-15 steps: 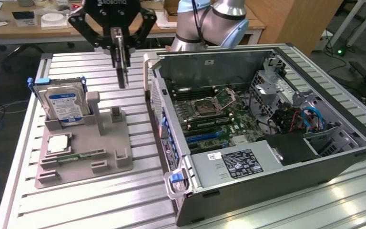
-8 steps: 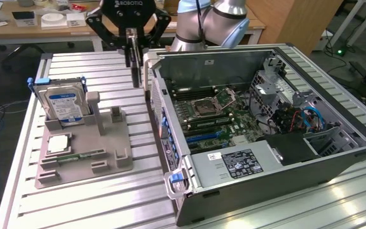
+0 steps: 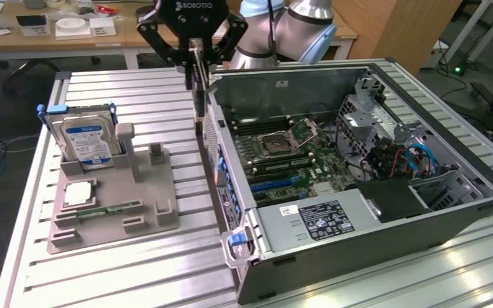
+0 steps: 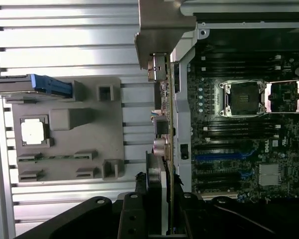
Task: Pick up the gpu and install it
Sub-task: 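Pick up the gpu and move the gpu toward the slot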
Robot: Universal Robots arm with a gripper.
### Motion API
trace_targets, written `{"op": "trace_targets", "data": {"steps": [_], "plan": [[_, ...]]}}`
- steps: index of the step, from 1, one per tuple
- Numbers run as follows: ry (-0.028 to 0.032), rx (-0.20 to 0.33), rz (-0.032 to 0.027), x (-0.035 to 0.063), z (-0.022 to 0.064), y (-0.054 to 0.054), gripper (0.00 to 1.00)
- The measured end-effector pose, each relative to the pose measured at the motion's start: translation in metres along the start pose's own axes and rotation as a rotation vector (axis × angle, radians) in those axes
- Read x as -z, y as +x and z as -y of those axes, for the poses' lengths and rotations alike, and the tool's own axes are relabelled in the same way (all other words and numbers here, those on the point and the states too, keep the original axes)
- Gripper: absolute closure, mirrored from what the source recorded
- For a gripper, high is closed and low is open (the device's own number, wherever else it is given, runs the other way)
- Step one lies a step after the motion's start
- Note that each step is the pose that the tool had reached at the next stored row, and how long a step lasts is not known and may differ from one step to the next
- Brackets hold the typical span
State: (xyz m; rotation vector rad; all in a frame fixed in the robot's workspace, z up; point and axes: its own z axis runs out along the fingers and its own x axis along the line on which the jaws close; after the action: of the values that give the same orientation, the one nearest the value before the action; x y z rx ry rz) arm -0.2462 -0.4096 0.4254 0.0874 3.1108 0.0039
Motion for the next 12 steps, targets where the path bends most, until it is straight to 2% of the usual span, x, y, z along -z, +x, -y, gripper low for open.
{"op": "trace_targets", "data": {"steps": [12], "plan": [[-0.0001, 0.0, 0.0001, -0.0023, -0.0018, -0.032, 0.72]]}}
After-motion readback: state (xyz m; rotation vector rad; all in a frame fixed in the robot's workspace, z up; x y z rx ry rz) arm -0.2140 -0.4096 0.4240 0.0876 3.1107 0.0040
